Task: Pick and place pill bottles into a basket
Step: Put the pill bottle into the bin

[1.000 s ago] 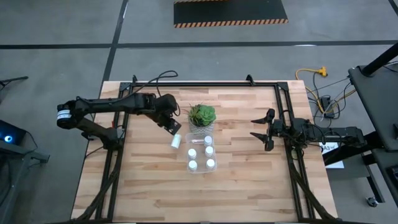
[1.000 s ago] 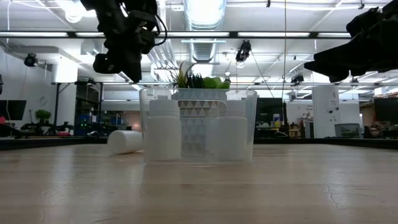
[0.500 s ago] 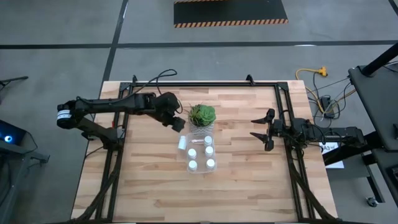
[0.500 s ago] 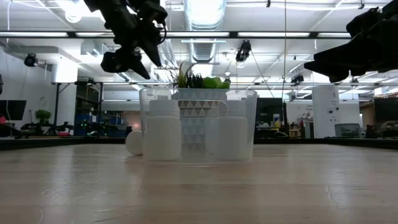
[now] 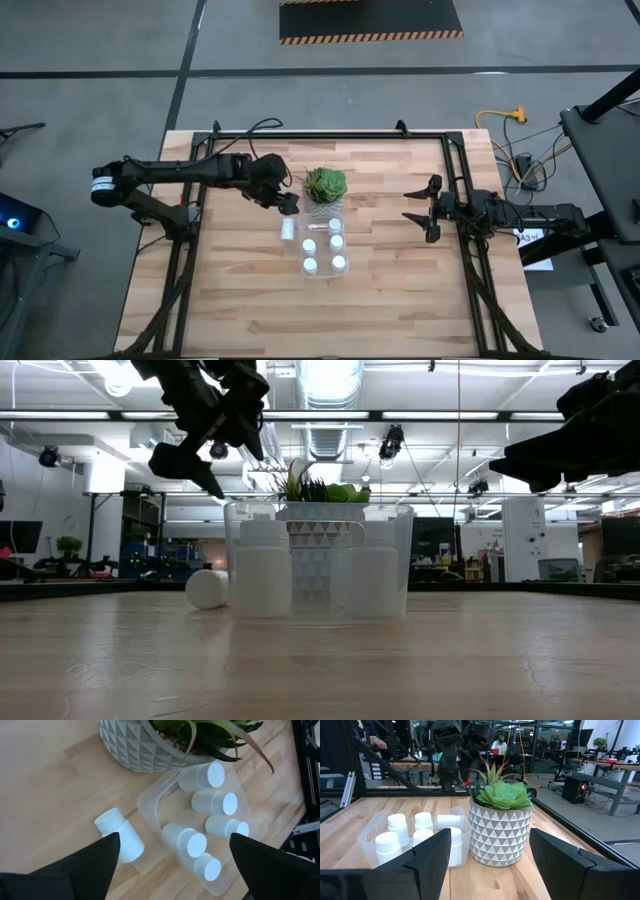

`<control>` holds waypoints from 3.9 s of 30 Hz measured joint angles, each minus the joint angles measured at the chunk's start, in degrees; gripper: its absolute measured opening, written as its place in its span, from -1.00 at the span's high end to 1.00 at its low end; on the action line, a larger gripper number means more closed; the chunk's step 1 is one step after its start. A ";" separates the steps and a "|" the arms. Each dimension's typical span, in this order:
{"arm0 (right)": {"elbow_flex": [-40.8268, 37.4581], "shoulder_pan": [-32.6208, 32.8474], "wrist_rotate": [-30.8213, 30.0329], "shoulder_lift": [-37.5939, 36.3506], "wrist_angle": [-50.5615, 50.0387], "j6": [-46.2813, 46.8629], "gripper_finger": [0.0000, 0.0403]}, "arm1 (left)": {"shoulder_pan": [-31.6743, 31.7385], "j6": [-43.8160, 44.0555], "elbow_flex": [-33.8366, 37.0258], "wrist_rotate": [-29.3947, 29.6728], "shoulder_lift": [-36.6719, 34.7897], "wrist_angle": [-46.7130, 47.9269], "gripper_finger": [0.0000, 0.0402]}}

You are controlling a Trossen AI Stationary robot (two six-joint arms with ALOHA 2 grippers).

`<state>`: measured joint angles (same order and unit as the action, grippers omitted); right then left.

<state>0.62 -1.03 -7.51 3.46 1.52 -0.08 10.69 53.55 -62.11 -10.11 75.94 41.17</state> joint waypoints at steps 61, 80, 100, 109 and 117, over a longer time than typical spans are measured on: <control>0.00 0.02 0.00 0.02 0.00 0.00 -0.29 | -11.25 19.72 6.07 10.71 10.61 -2.35 -0.82; 0.00 0.01 0.00 0.02 0.00 0.01 -0.29 | -11.16 21.17 9.05 11.13 11.08 -7.21 -0.82; 0.00 0.01 0.00 0.02 0.00 -0.06 -0.29 | -10.92 22.39 16.69 11.72 11.08 -8.64 -0.82; 0.00 0.00 0.00 0.02 0.00 -0.06 -0.29 | -10.24 5.16 16.16 11.71 11.08 -9.13 -0.82; 0.00 0.02 0.00 0.02 0.00 -0.01 -0.29 | -10.27 4.03 14.57 8.04 10.05 -9.61 -0.82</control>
<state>0.62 -1.02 -7.51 3.49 1.52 -0.09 0.43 57.58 -47.54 -2.07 85.99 31.56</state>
